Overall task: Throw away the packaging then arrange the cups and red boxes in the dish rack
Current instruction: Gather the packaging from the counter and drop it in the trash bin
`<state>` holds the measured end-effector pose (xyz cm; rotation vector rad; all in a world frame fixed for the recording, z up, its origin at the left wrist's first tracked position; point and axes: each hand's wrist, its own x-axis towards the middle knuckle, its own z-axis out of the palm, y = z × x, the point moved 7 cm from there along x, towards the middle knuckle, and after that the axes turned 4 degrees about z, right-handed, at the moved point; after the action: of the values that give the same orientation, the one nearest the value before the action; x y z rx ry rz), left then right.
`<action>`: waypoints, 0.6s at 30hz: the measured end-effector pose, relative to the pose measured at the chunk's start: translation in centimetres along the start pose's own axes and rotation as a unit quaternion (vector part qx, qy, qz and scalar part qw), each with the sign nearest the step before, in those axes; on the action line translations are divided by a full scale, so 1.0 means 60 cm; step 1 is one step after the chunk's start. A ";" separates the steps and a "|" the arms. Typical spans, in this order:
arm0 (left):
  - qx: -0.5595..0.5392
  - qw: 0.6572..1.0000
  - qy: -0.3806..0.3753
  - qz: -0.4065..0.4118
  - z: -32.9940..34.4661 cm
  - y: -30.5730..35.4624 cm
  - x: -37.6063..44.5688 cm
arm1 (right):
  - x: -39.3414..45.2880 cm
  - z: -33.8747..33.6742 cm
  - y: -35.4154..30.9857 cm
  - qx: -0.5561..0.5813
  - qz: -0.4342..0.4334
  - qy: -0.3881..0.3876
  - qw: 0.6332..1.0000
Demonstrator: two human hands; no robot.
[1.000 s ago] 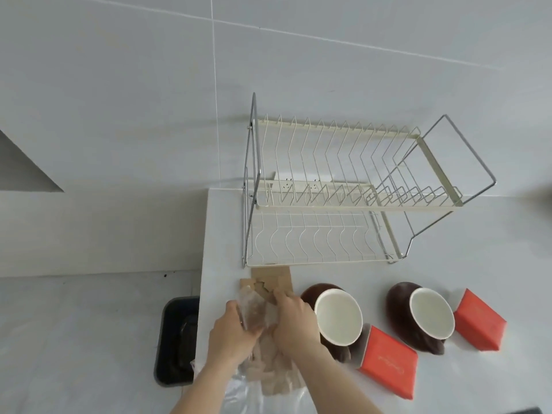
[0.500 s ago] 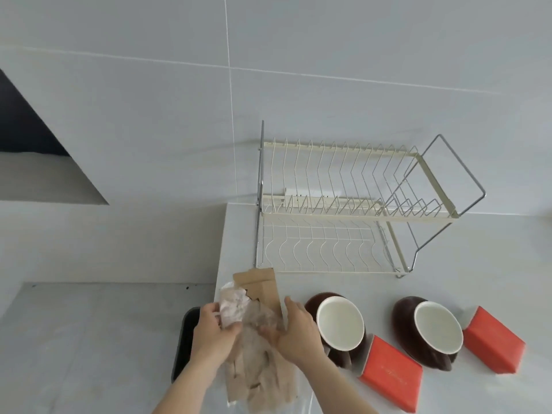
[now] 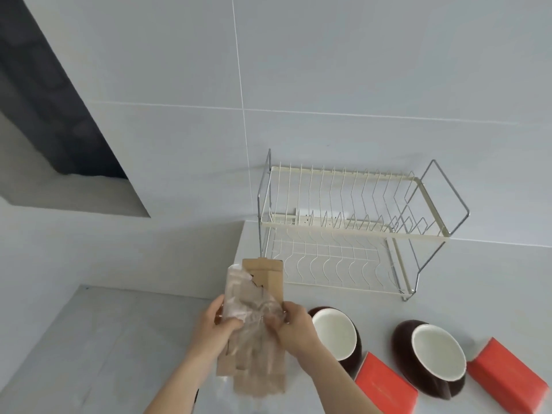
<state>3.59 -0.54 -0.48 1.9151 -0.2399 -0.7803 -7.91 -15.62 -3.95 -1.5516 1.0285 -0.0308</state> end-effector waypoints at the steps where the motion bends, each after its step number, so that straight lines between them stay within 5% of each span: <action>1: -0.002 1.000 -0.006 -0.001 0.006 0.001 -0.007 | -0.002 -0.003 0.001 0.011 -0.002 -0.006 1.000; 10: -0.082 0.990 0.109 -0.040 0.025 -0.032 -0.058 | -0.036 -0.024 0.002 0.049 0.005 -0.102 0.994; 18: -0.142 0.982 0.115 -0.053 -0.004 -0.058 -0.045 | -0.068 0.011 -0.011 0.106 0.060 -0.243 0.962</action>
<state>1.06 2.61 -2.32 1.7360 0.1125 -0.6189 -9.65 -12.67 -1.54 -1.2149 0.6987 0.3025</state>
